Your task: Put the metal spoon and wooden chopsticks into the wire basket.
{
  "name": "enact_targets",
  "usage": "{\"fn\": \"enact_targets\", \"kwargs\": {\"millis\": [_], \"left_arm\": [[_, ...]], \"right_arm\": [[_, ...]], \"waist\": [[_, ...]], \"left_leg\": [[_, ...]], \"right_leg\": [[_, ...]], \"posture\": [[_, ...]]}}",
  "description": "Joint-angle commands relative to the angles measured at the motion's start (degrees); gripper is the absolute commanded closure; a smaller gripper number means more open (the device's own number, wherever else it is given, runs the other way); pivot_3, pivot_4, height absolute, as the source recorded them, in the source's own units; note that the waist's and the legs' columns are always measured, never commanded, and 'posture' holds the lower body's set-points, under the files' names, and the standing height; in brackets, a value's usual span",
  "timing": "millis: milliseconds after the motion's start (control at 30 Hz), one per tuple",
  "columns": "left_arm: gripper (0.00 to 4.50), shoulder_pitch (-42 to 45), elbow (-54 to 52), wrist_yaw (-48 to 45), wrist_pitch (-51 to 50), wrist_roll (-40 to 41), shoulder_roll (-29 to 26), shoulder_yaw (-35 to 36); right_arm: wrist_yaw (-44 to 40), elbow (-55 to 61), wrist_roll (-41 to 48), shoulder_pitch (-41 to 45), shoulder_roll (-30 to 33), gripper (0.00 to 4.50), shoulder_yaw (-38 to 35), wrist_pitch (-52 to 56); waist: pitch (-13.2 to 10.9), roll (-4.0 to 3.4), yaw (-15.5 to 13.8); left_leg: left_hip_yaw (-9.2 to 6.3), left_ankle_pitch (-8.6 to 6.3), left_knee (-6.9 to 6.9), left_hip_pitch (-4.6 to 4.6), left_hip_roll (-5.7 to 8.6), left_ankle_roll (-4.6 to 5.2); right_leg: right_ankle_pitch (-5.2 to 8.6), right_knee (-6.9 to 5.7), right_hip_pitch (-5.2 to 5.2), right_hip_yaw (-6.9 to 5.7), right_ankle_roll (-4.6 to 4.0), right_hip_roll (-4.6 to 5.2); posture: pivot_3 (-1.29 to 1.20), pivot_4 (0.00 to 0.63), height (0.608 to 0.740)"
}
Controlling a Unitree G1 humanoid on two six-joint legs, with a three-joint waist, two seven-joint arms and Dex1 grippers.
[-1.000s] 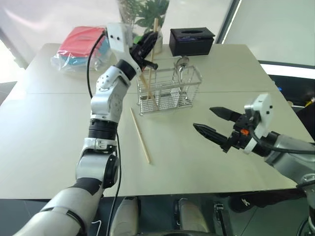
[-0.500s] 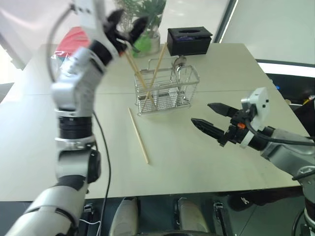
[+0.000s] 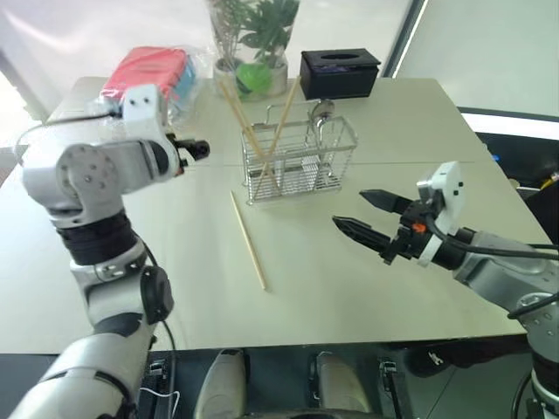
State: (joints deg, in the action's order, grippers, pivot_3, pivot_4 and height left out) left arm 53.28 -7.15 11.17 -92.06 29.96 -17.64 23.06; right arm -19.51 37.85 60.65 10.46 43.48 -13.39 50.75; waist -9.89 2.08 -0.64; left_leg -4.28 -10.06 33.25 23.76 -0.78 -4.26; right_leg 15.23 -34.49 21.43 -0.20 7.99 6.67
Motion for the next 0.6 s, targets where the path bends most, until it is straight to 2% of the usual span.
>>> {"fn": "enact_targets", "kwargs": {"millis": [33, 233, 367, 433, 500, 600], "left_arm": [[0.36, -0.2, 2.5, 5.2, -0.4, 4.8, 0.7, -1.3], [0.36, 2.6, 15.0, 11.1, -0.4, 11.3, 1.0, -4.4], [0.36, 6.8, 28.1, 6.8, -0.4, 19.4, -4.2, -10.3], [0.36, 8.9, 31.7, 4.8, -0.4, 19.3, -7.4, -12.3], [0.36, 11.6, 36.1, 4.4, -0.4, 17.6, -9.0, -11.3], [0.36, 14.5, 39.5, 4.4, -0.4, 14.0, -8.7, -10.6]], "right_arm": [[0.0, 1.0, -0.7, 0.7, -1.3, 0.00, 0.2, -1.7], [0.0, 1.0, -3.2, 0.2, -3.6, 0.00, 1.5, -3.2], [-0.1, 1.2, -4.2, -0.2, -4.6, 0.00, 1.7, -3.7], [-0.2, 1.5, -4.3, -0.7, -4.7, 0.00, 1.6, -3.9], [-0.1, 1.8, -4.2, -1.0, -4.6, 0.00, 1.2, -3.9], [0.2, 1.8, -4.1, -1.0, -4.7, 0.00, 1.0, -3.9]], "waist": [[0.0, 0.00, 0.0], [0.0, 0.00, -0.2], [0.0, 0.00, -0.1], [0.0, 0.00, 0.2], [0.0, -0.01, 0.4], [0.0, -0.01, 0.2]], "left_leg": [[0.00, 0.00, 0.00, 0.00, 0.00, 0.00], [0.00, 0.00, 0.03, 0.00, 0.01, 0.00], [0.00, 0.00, 0.04, 0.03, 0.03, 0.00], [0.01, 0.00, 0.02, 0.05, 0.03, 0.00], [0.01, 0.00, -0.03, 0.06, 0.02, 0.00], [0.02, 0.00, -0.05, 0.06, 0.02, 0.00]], "right_leg": [[0.00, -0.01, 0.00, 0.00, 0.00, 0.00], [0.01, -0.01, -0.02, 0.00, -0.02, 0.00], [0.00, 0.00, 0.00, 0.00, -0.02, 0.01], [0.01, 0.00, 0.04, 0.00, -0.02, 0.00], [0.00, -0.03, 0.12, 0.00, -0.02, 0.00], [0.00, -0.09, 0.16, 0.00, 0.00, 0.00]], "posture": [[0.00, 0.150, 0.720], [0.00, 0.150, 0.720], [0.00, 0.150, 0.720], [0.00, 0.150, 0.720], [0.00, 0.150, 0.720], [0.00, 0.150, 0.720]]}}
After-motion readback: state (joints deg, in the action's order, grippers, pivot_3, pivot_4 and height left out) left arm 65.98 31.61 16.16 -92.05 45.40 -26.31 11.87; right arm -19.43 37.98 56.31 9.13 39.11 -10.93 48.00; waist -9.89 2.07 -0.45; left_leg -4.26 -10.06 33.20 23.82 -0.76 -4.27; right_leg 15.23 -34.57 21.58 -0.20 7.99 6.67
